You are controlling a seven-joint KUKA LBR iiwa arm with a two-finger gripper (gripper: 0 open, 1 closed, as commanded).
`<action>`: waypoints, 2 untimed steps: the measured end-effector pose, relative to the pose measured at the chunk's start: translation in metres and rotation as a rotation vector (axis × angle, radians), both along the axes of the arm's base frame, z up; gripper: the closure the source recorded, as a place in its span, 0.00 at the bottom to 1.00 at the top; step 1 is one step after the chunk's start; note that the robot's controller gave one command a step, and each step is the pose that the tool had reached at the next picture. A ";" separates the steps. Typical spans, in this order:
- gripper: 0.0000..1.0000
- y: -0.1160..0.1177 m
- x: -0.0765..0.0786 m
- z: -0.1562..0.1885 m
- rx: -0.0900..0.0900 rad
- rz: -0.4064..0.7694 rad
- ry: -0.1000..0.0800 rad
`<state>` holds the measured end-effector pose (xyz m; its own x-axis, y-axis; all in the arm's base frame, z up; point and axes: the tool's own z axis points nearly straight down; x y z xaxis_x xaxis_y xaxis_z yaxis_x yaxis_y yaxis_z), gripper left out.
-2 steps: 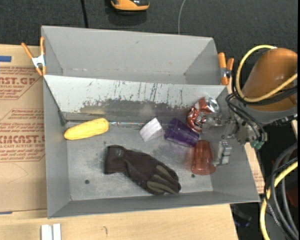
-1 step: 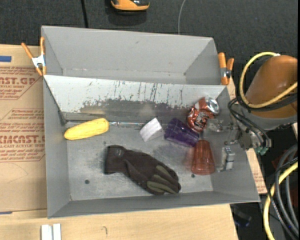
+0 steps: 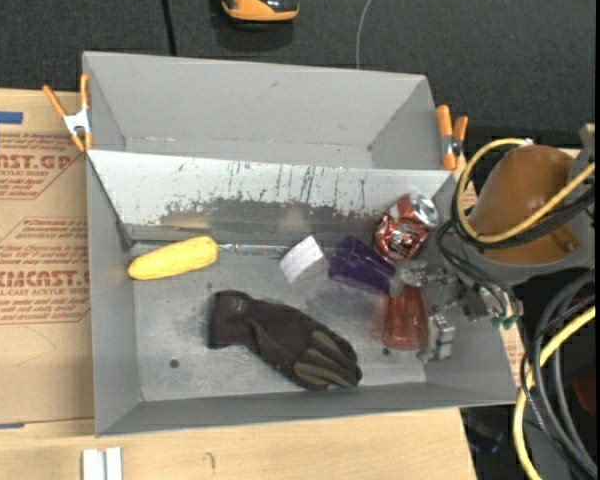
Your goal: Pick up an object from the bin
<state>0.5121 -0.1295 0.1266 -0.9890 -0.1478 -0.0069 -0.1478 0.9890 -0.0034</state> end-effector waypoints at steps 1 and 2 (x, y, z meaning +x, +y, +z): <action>1.00 0.023 0.037 -0.054 0.007 -0.130 0.006; 1.00 0.023 0.037 -0.054 0.007 -0.130 0.006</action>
Offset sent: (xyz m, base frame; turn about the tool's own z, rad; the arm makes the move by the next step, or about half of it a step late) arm 0.0000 0.0000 0.0000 0.0000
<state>0.5489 -0.1066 0.0728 -0.9998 -0.0183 -0.0013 -0.0183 0.9998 0.0038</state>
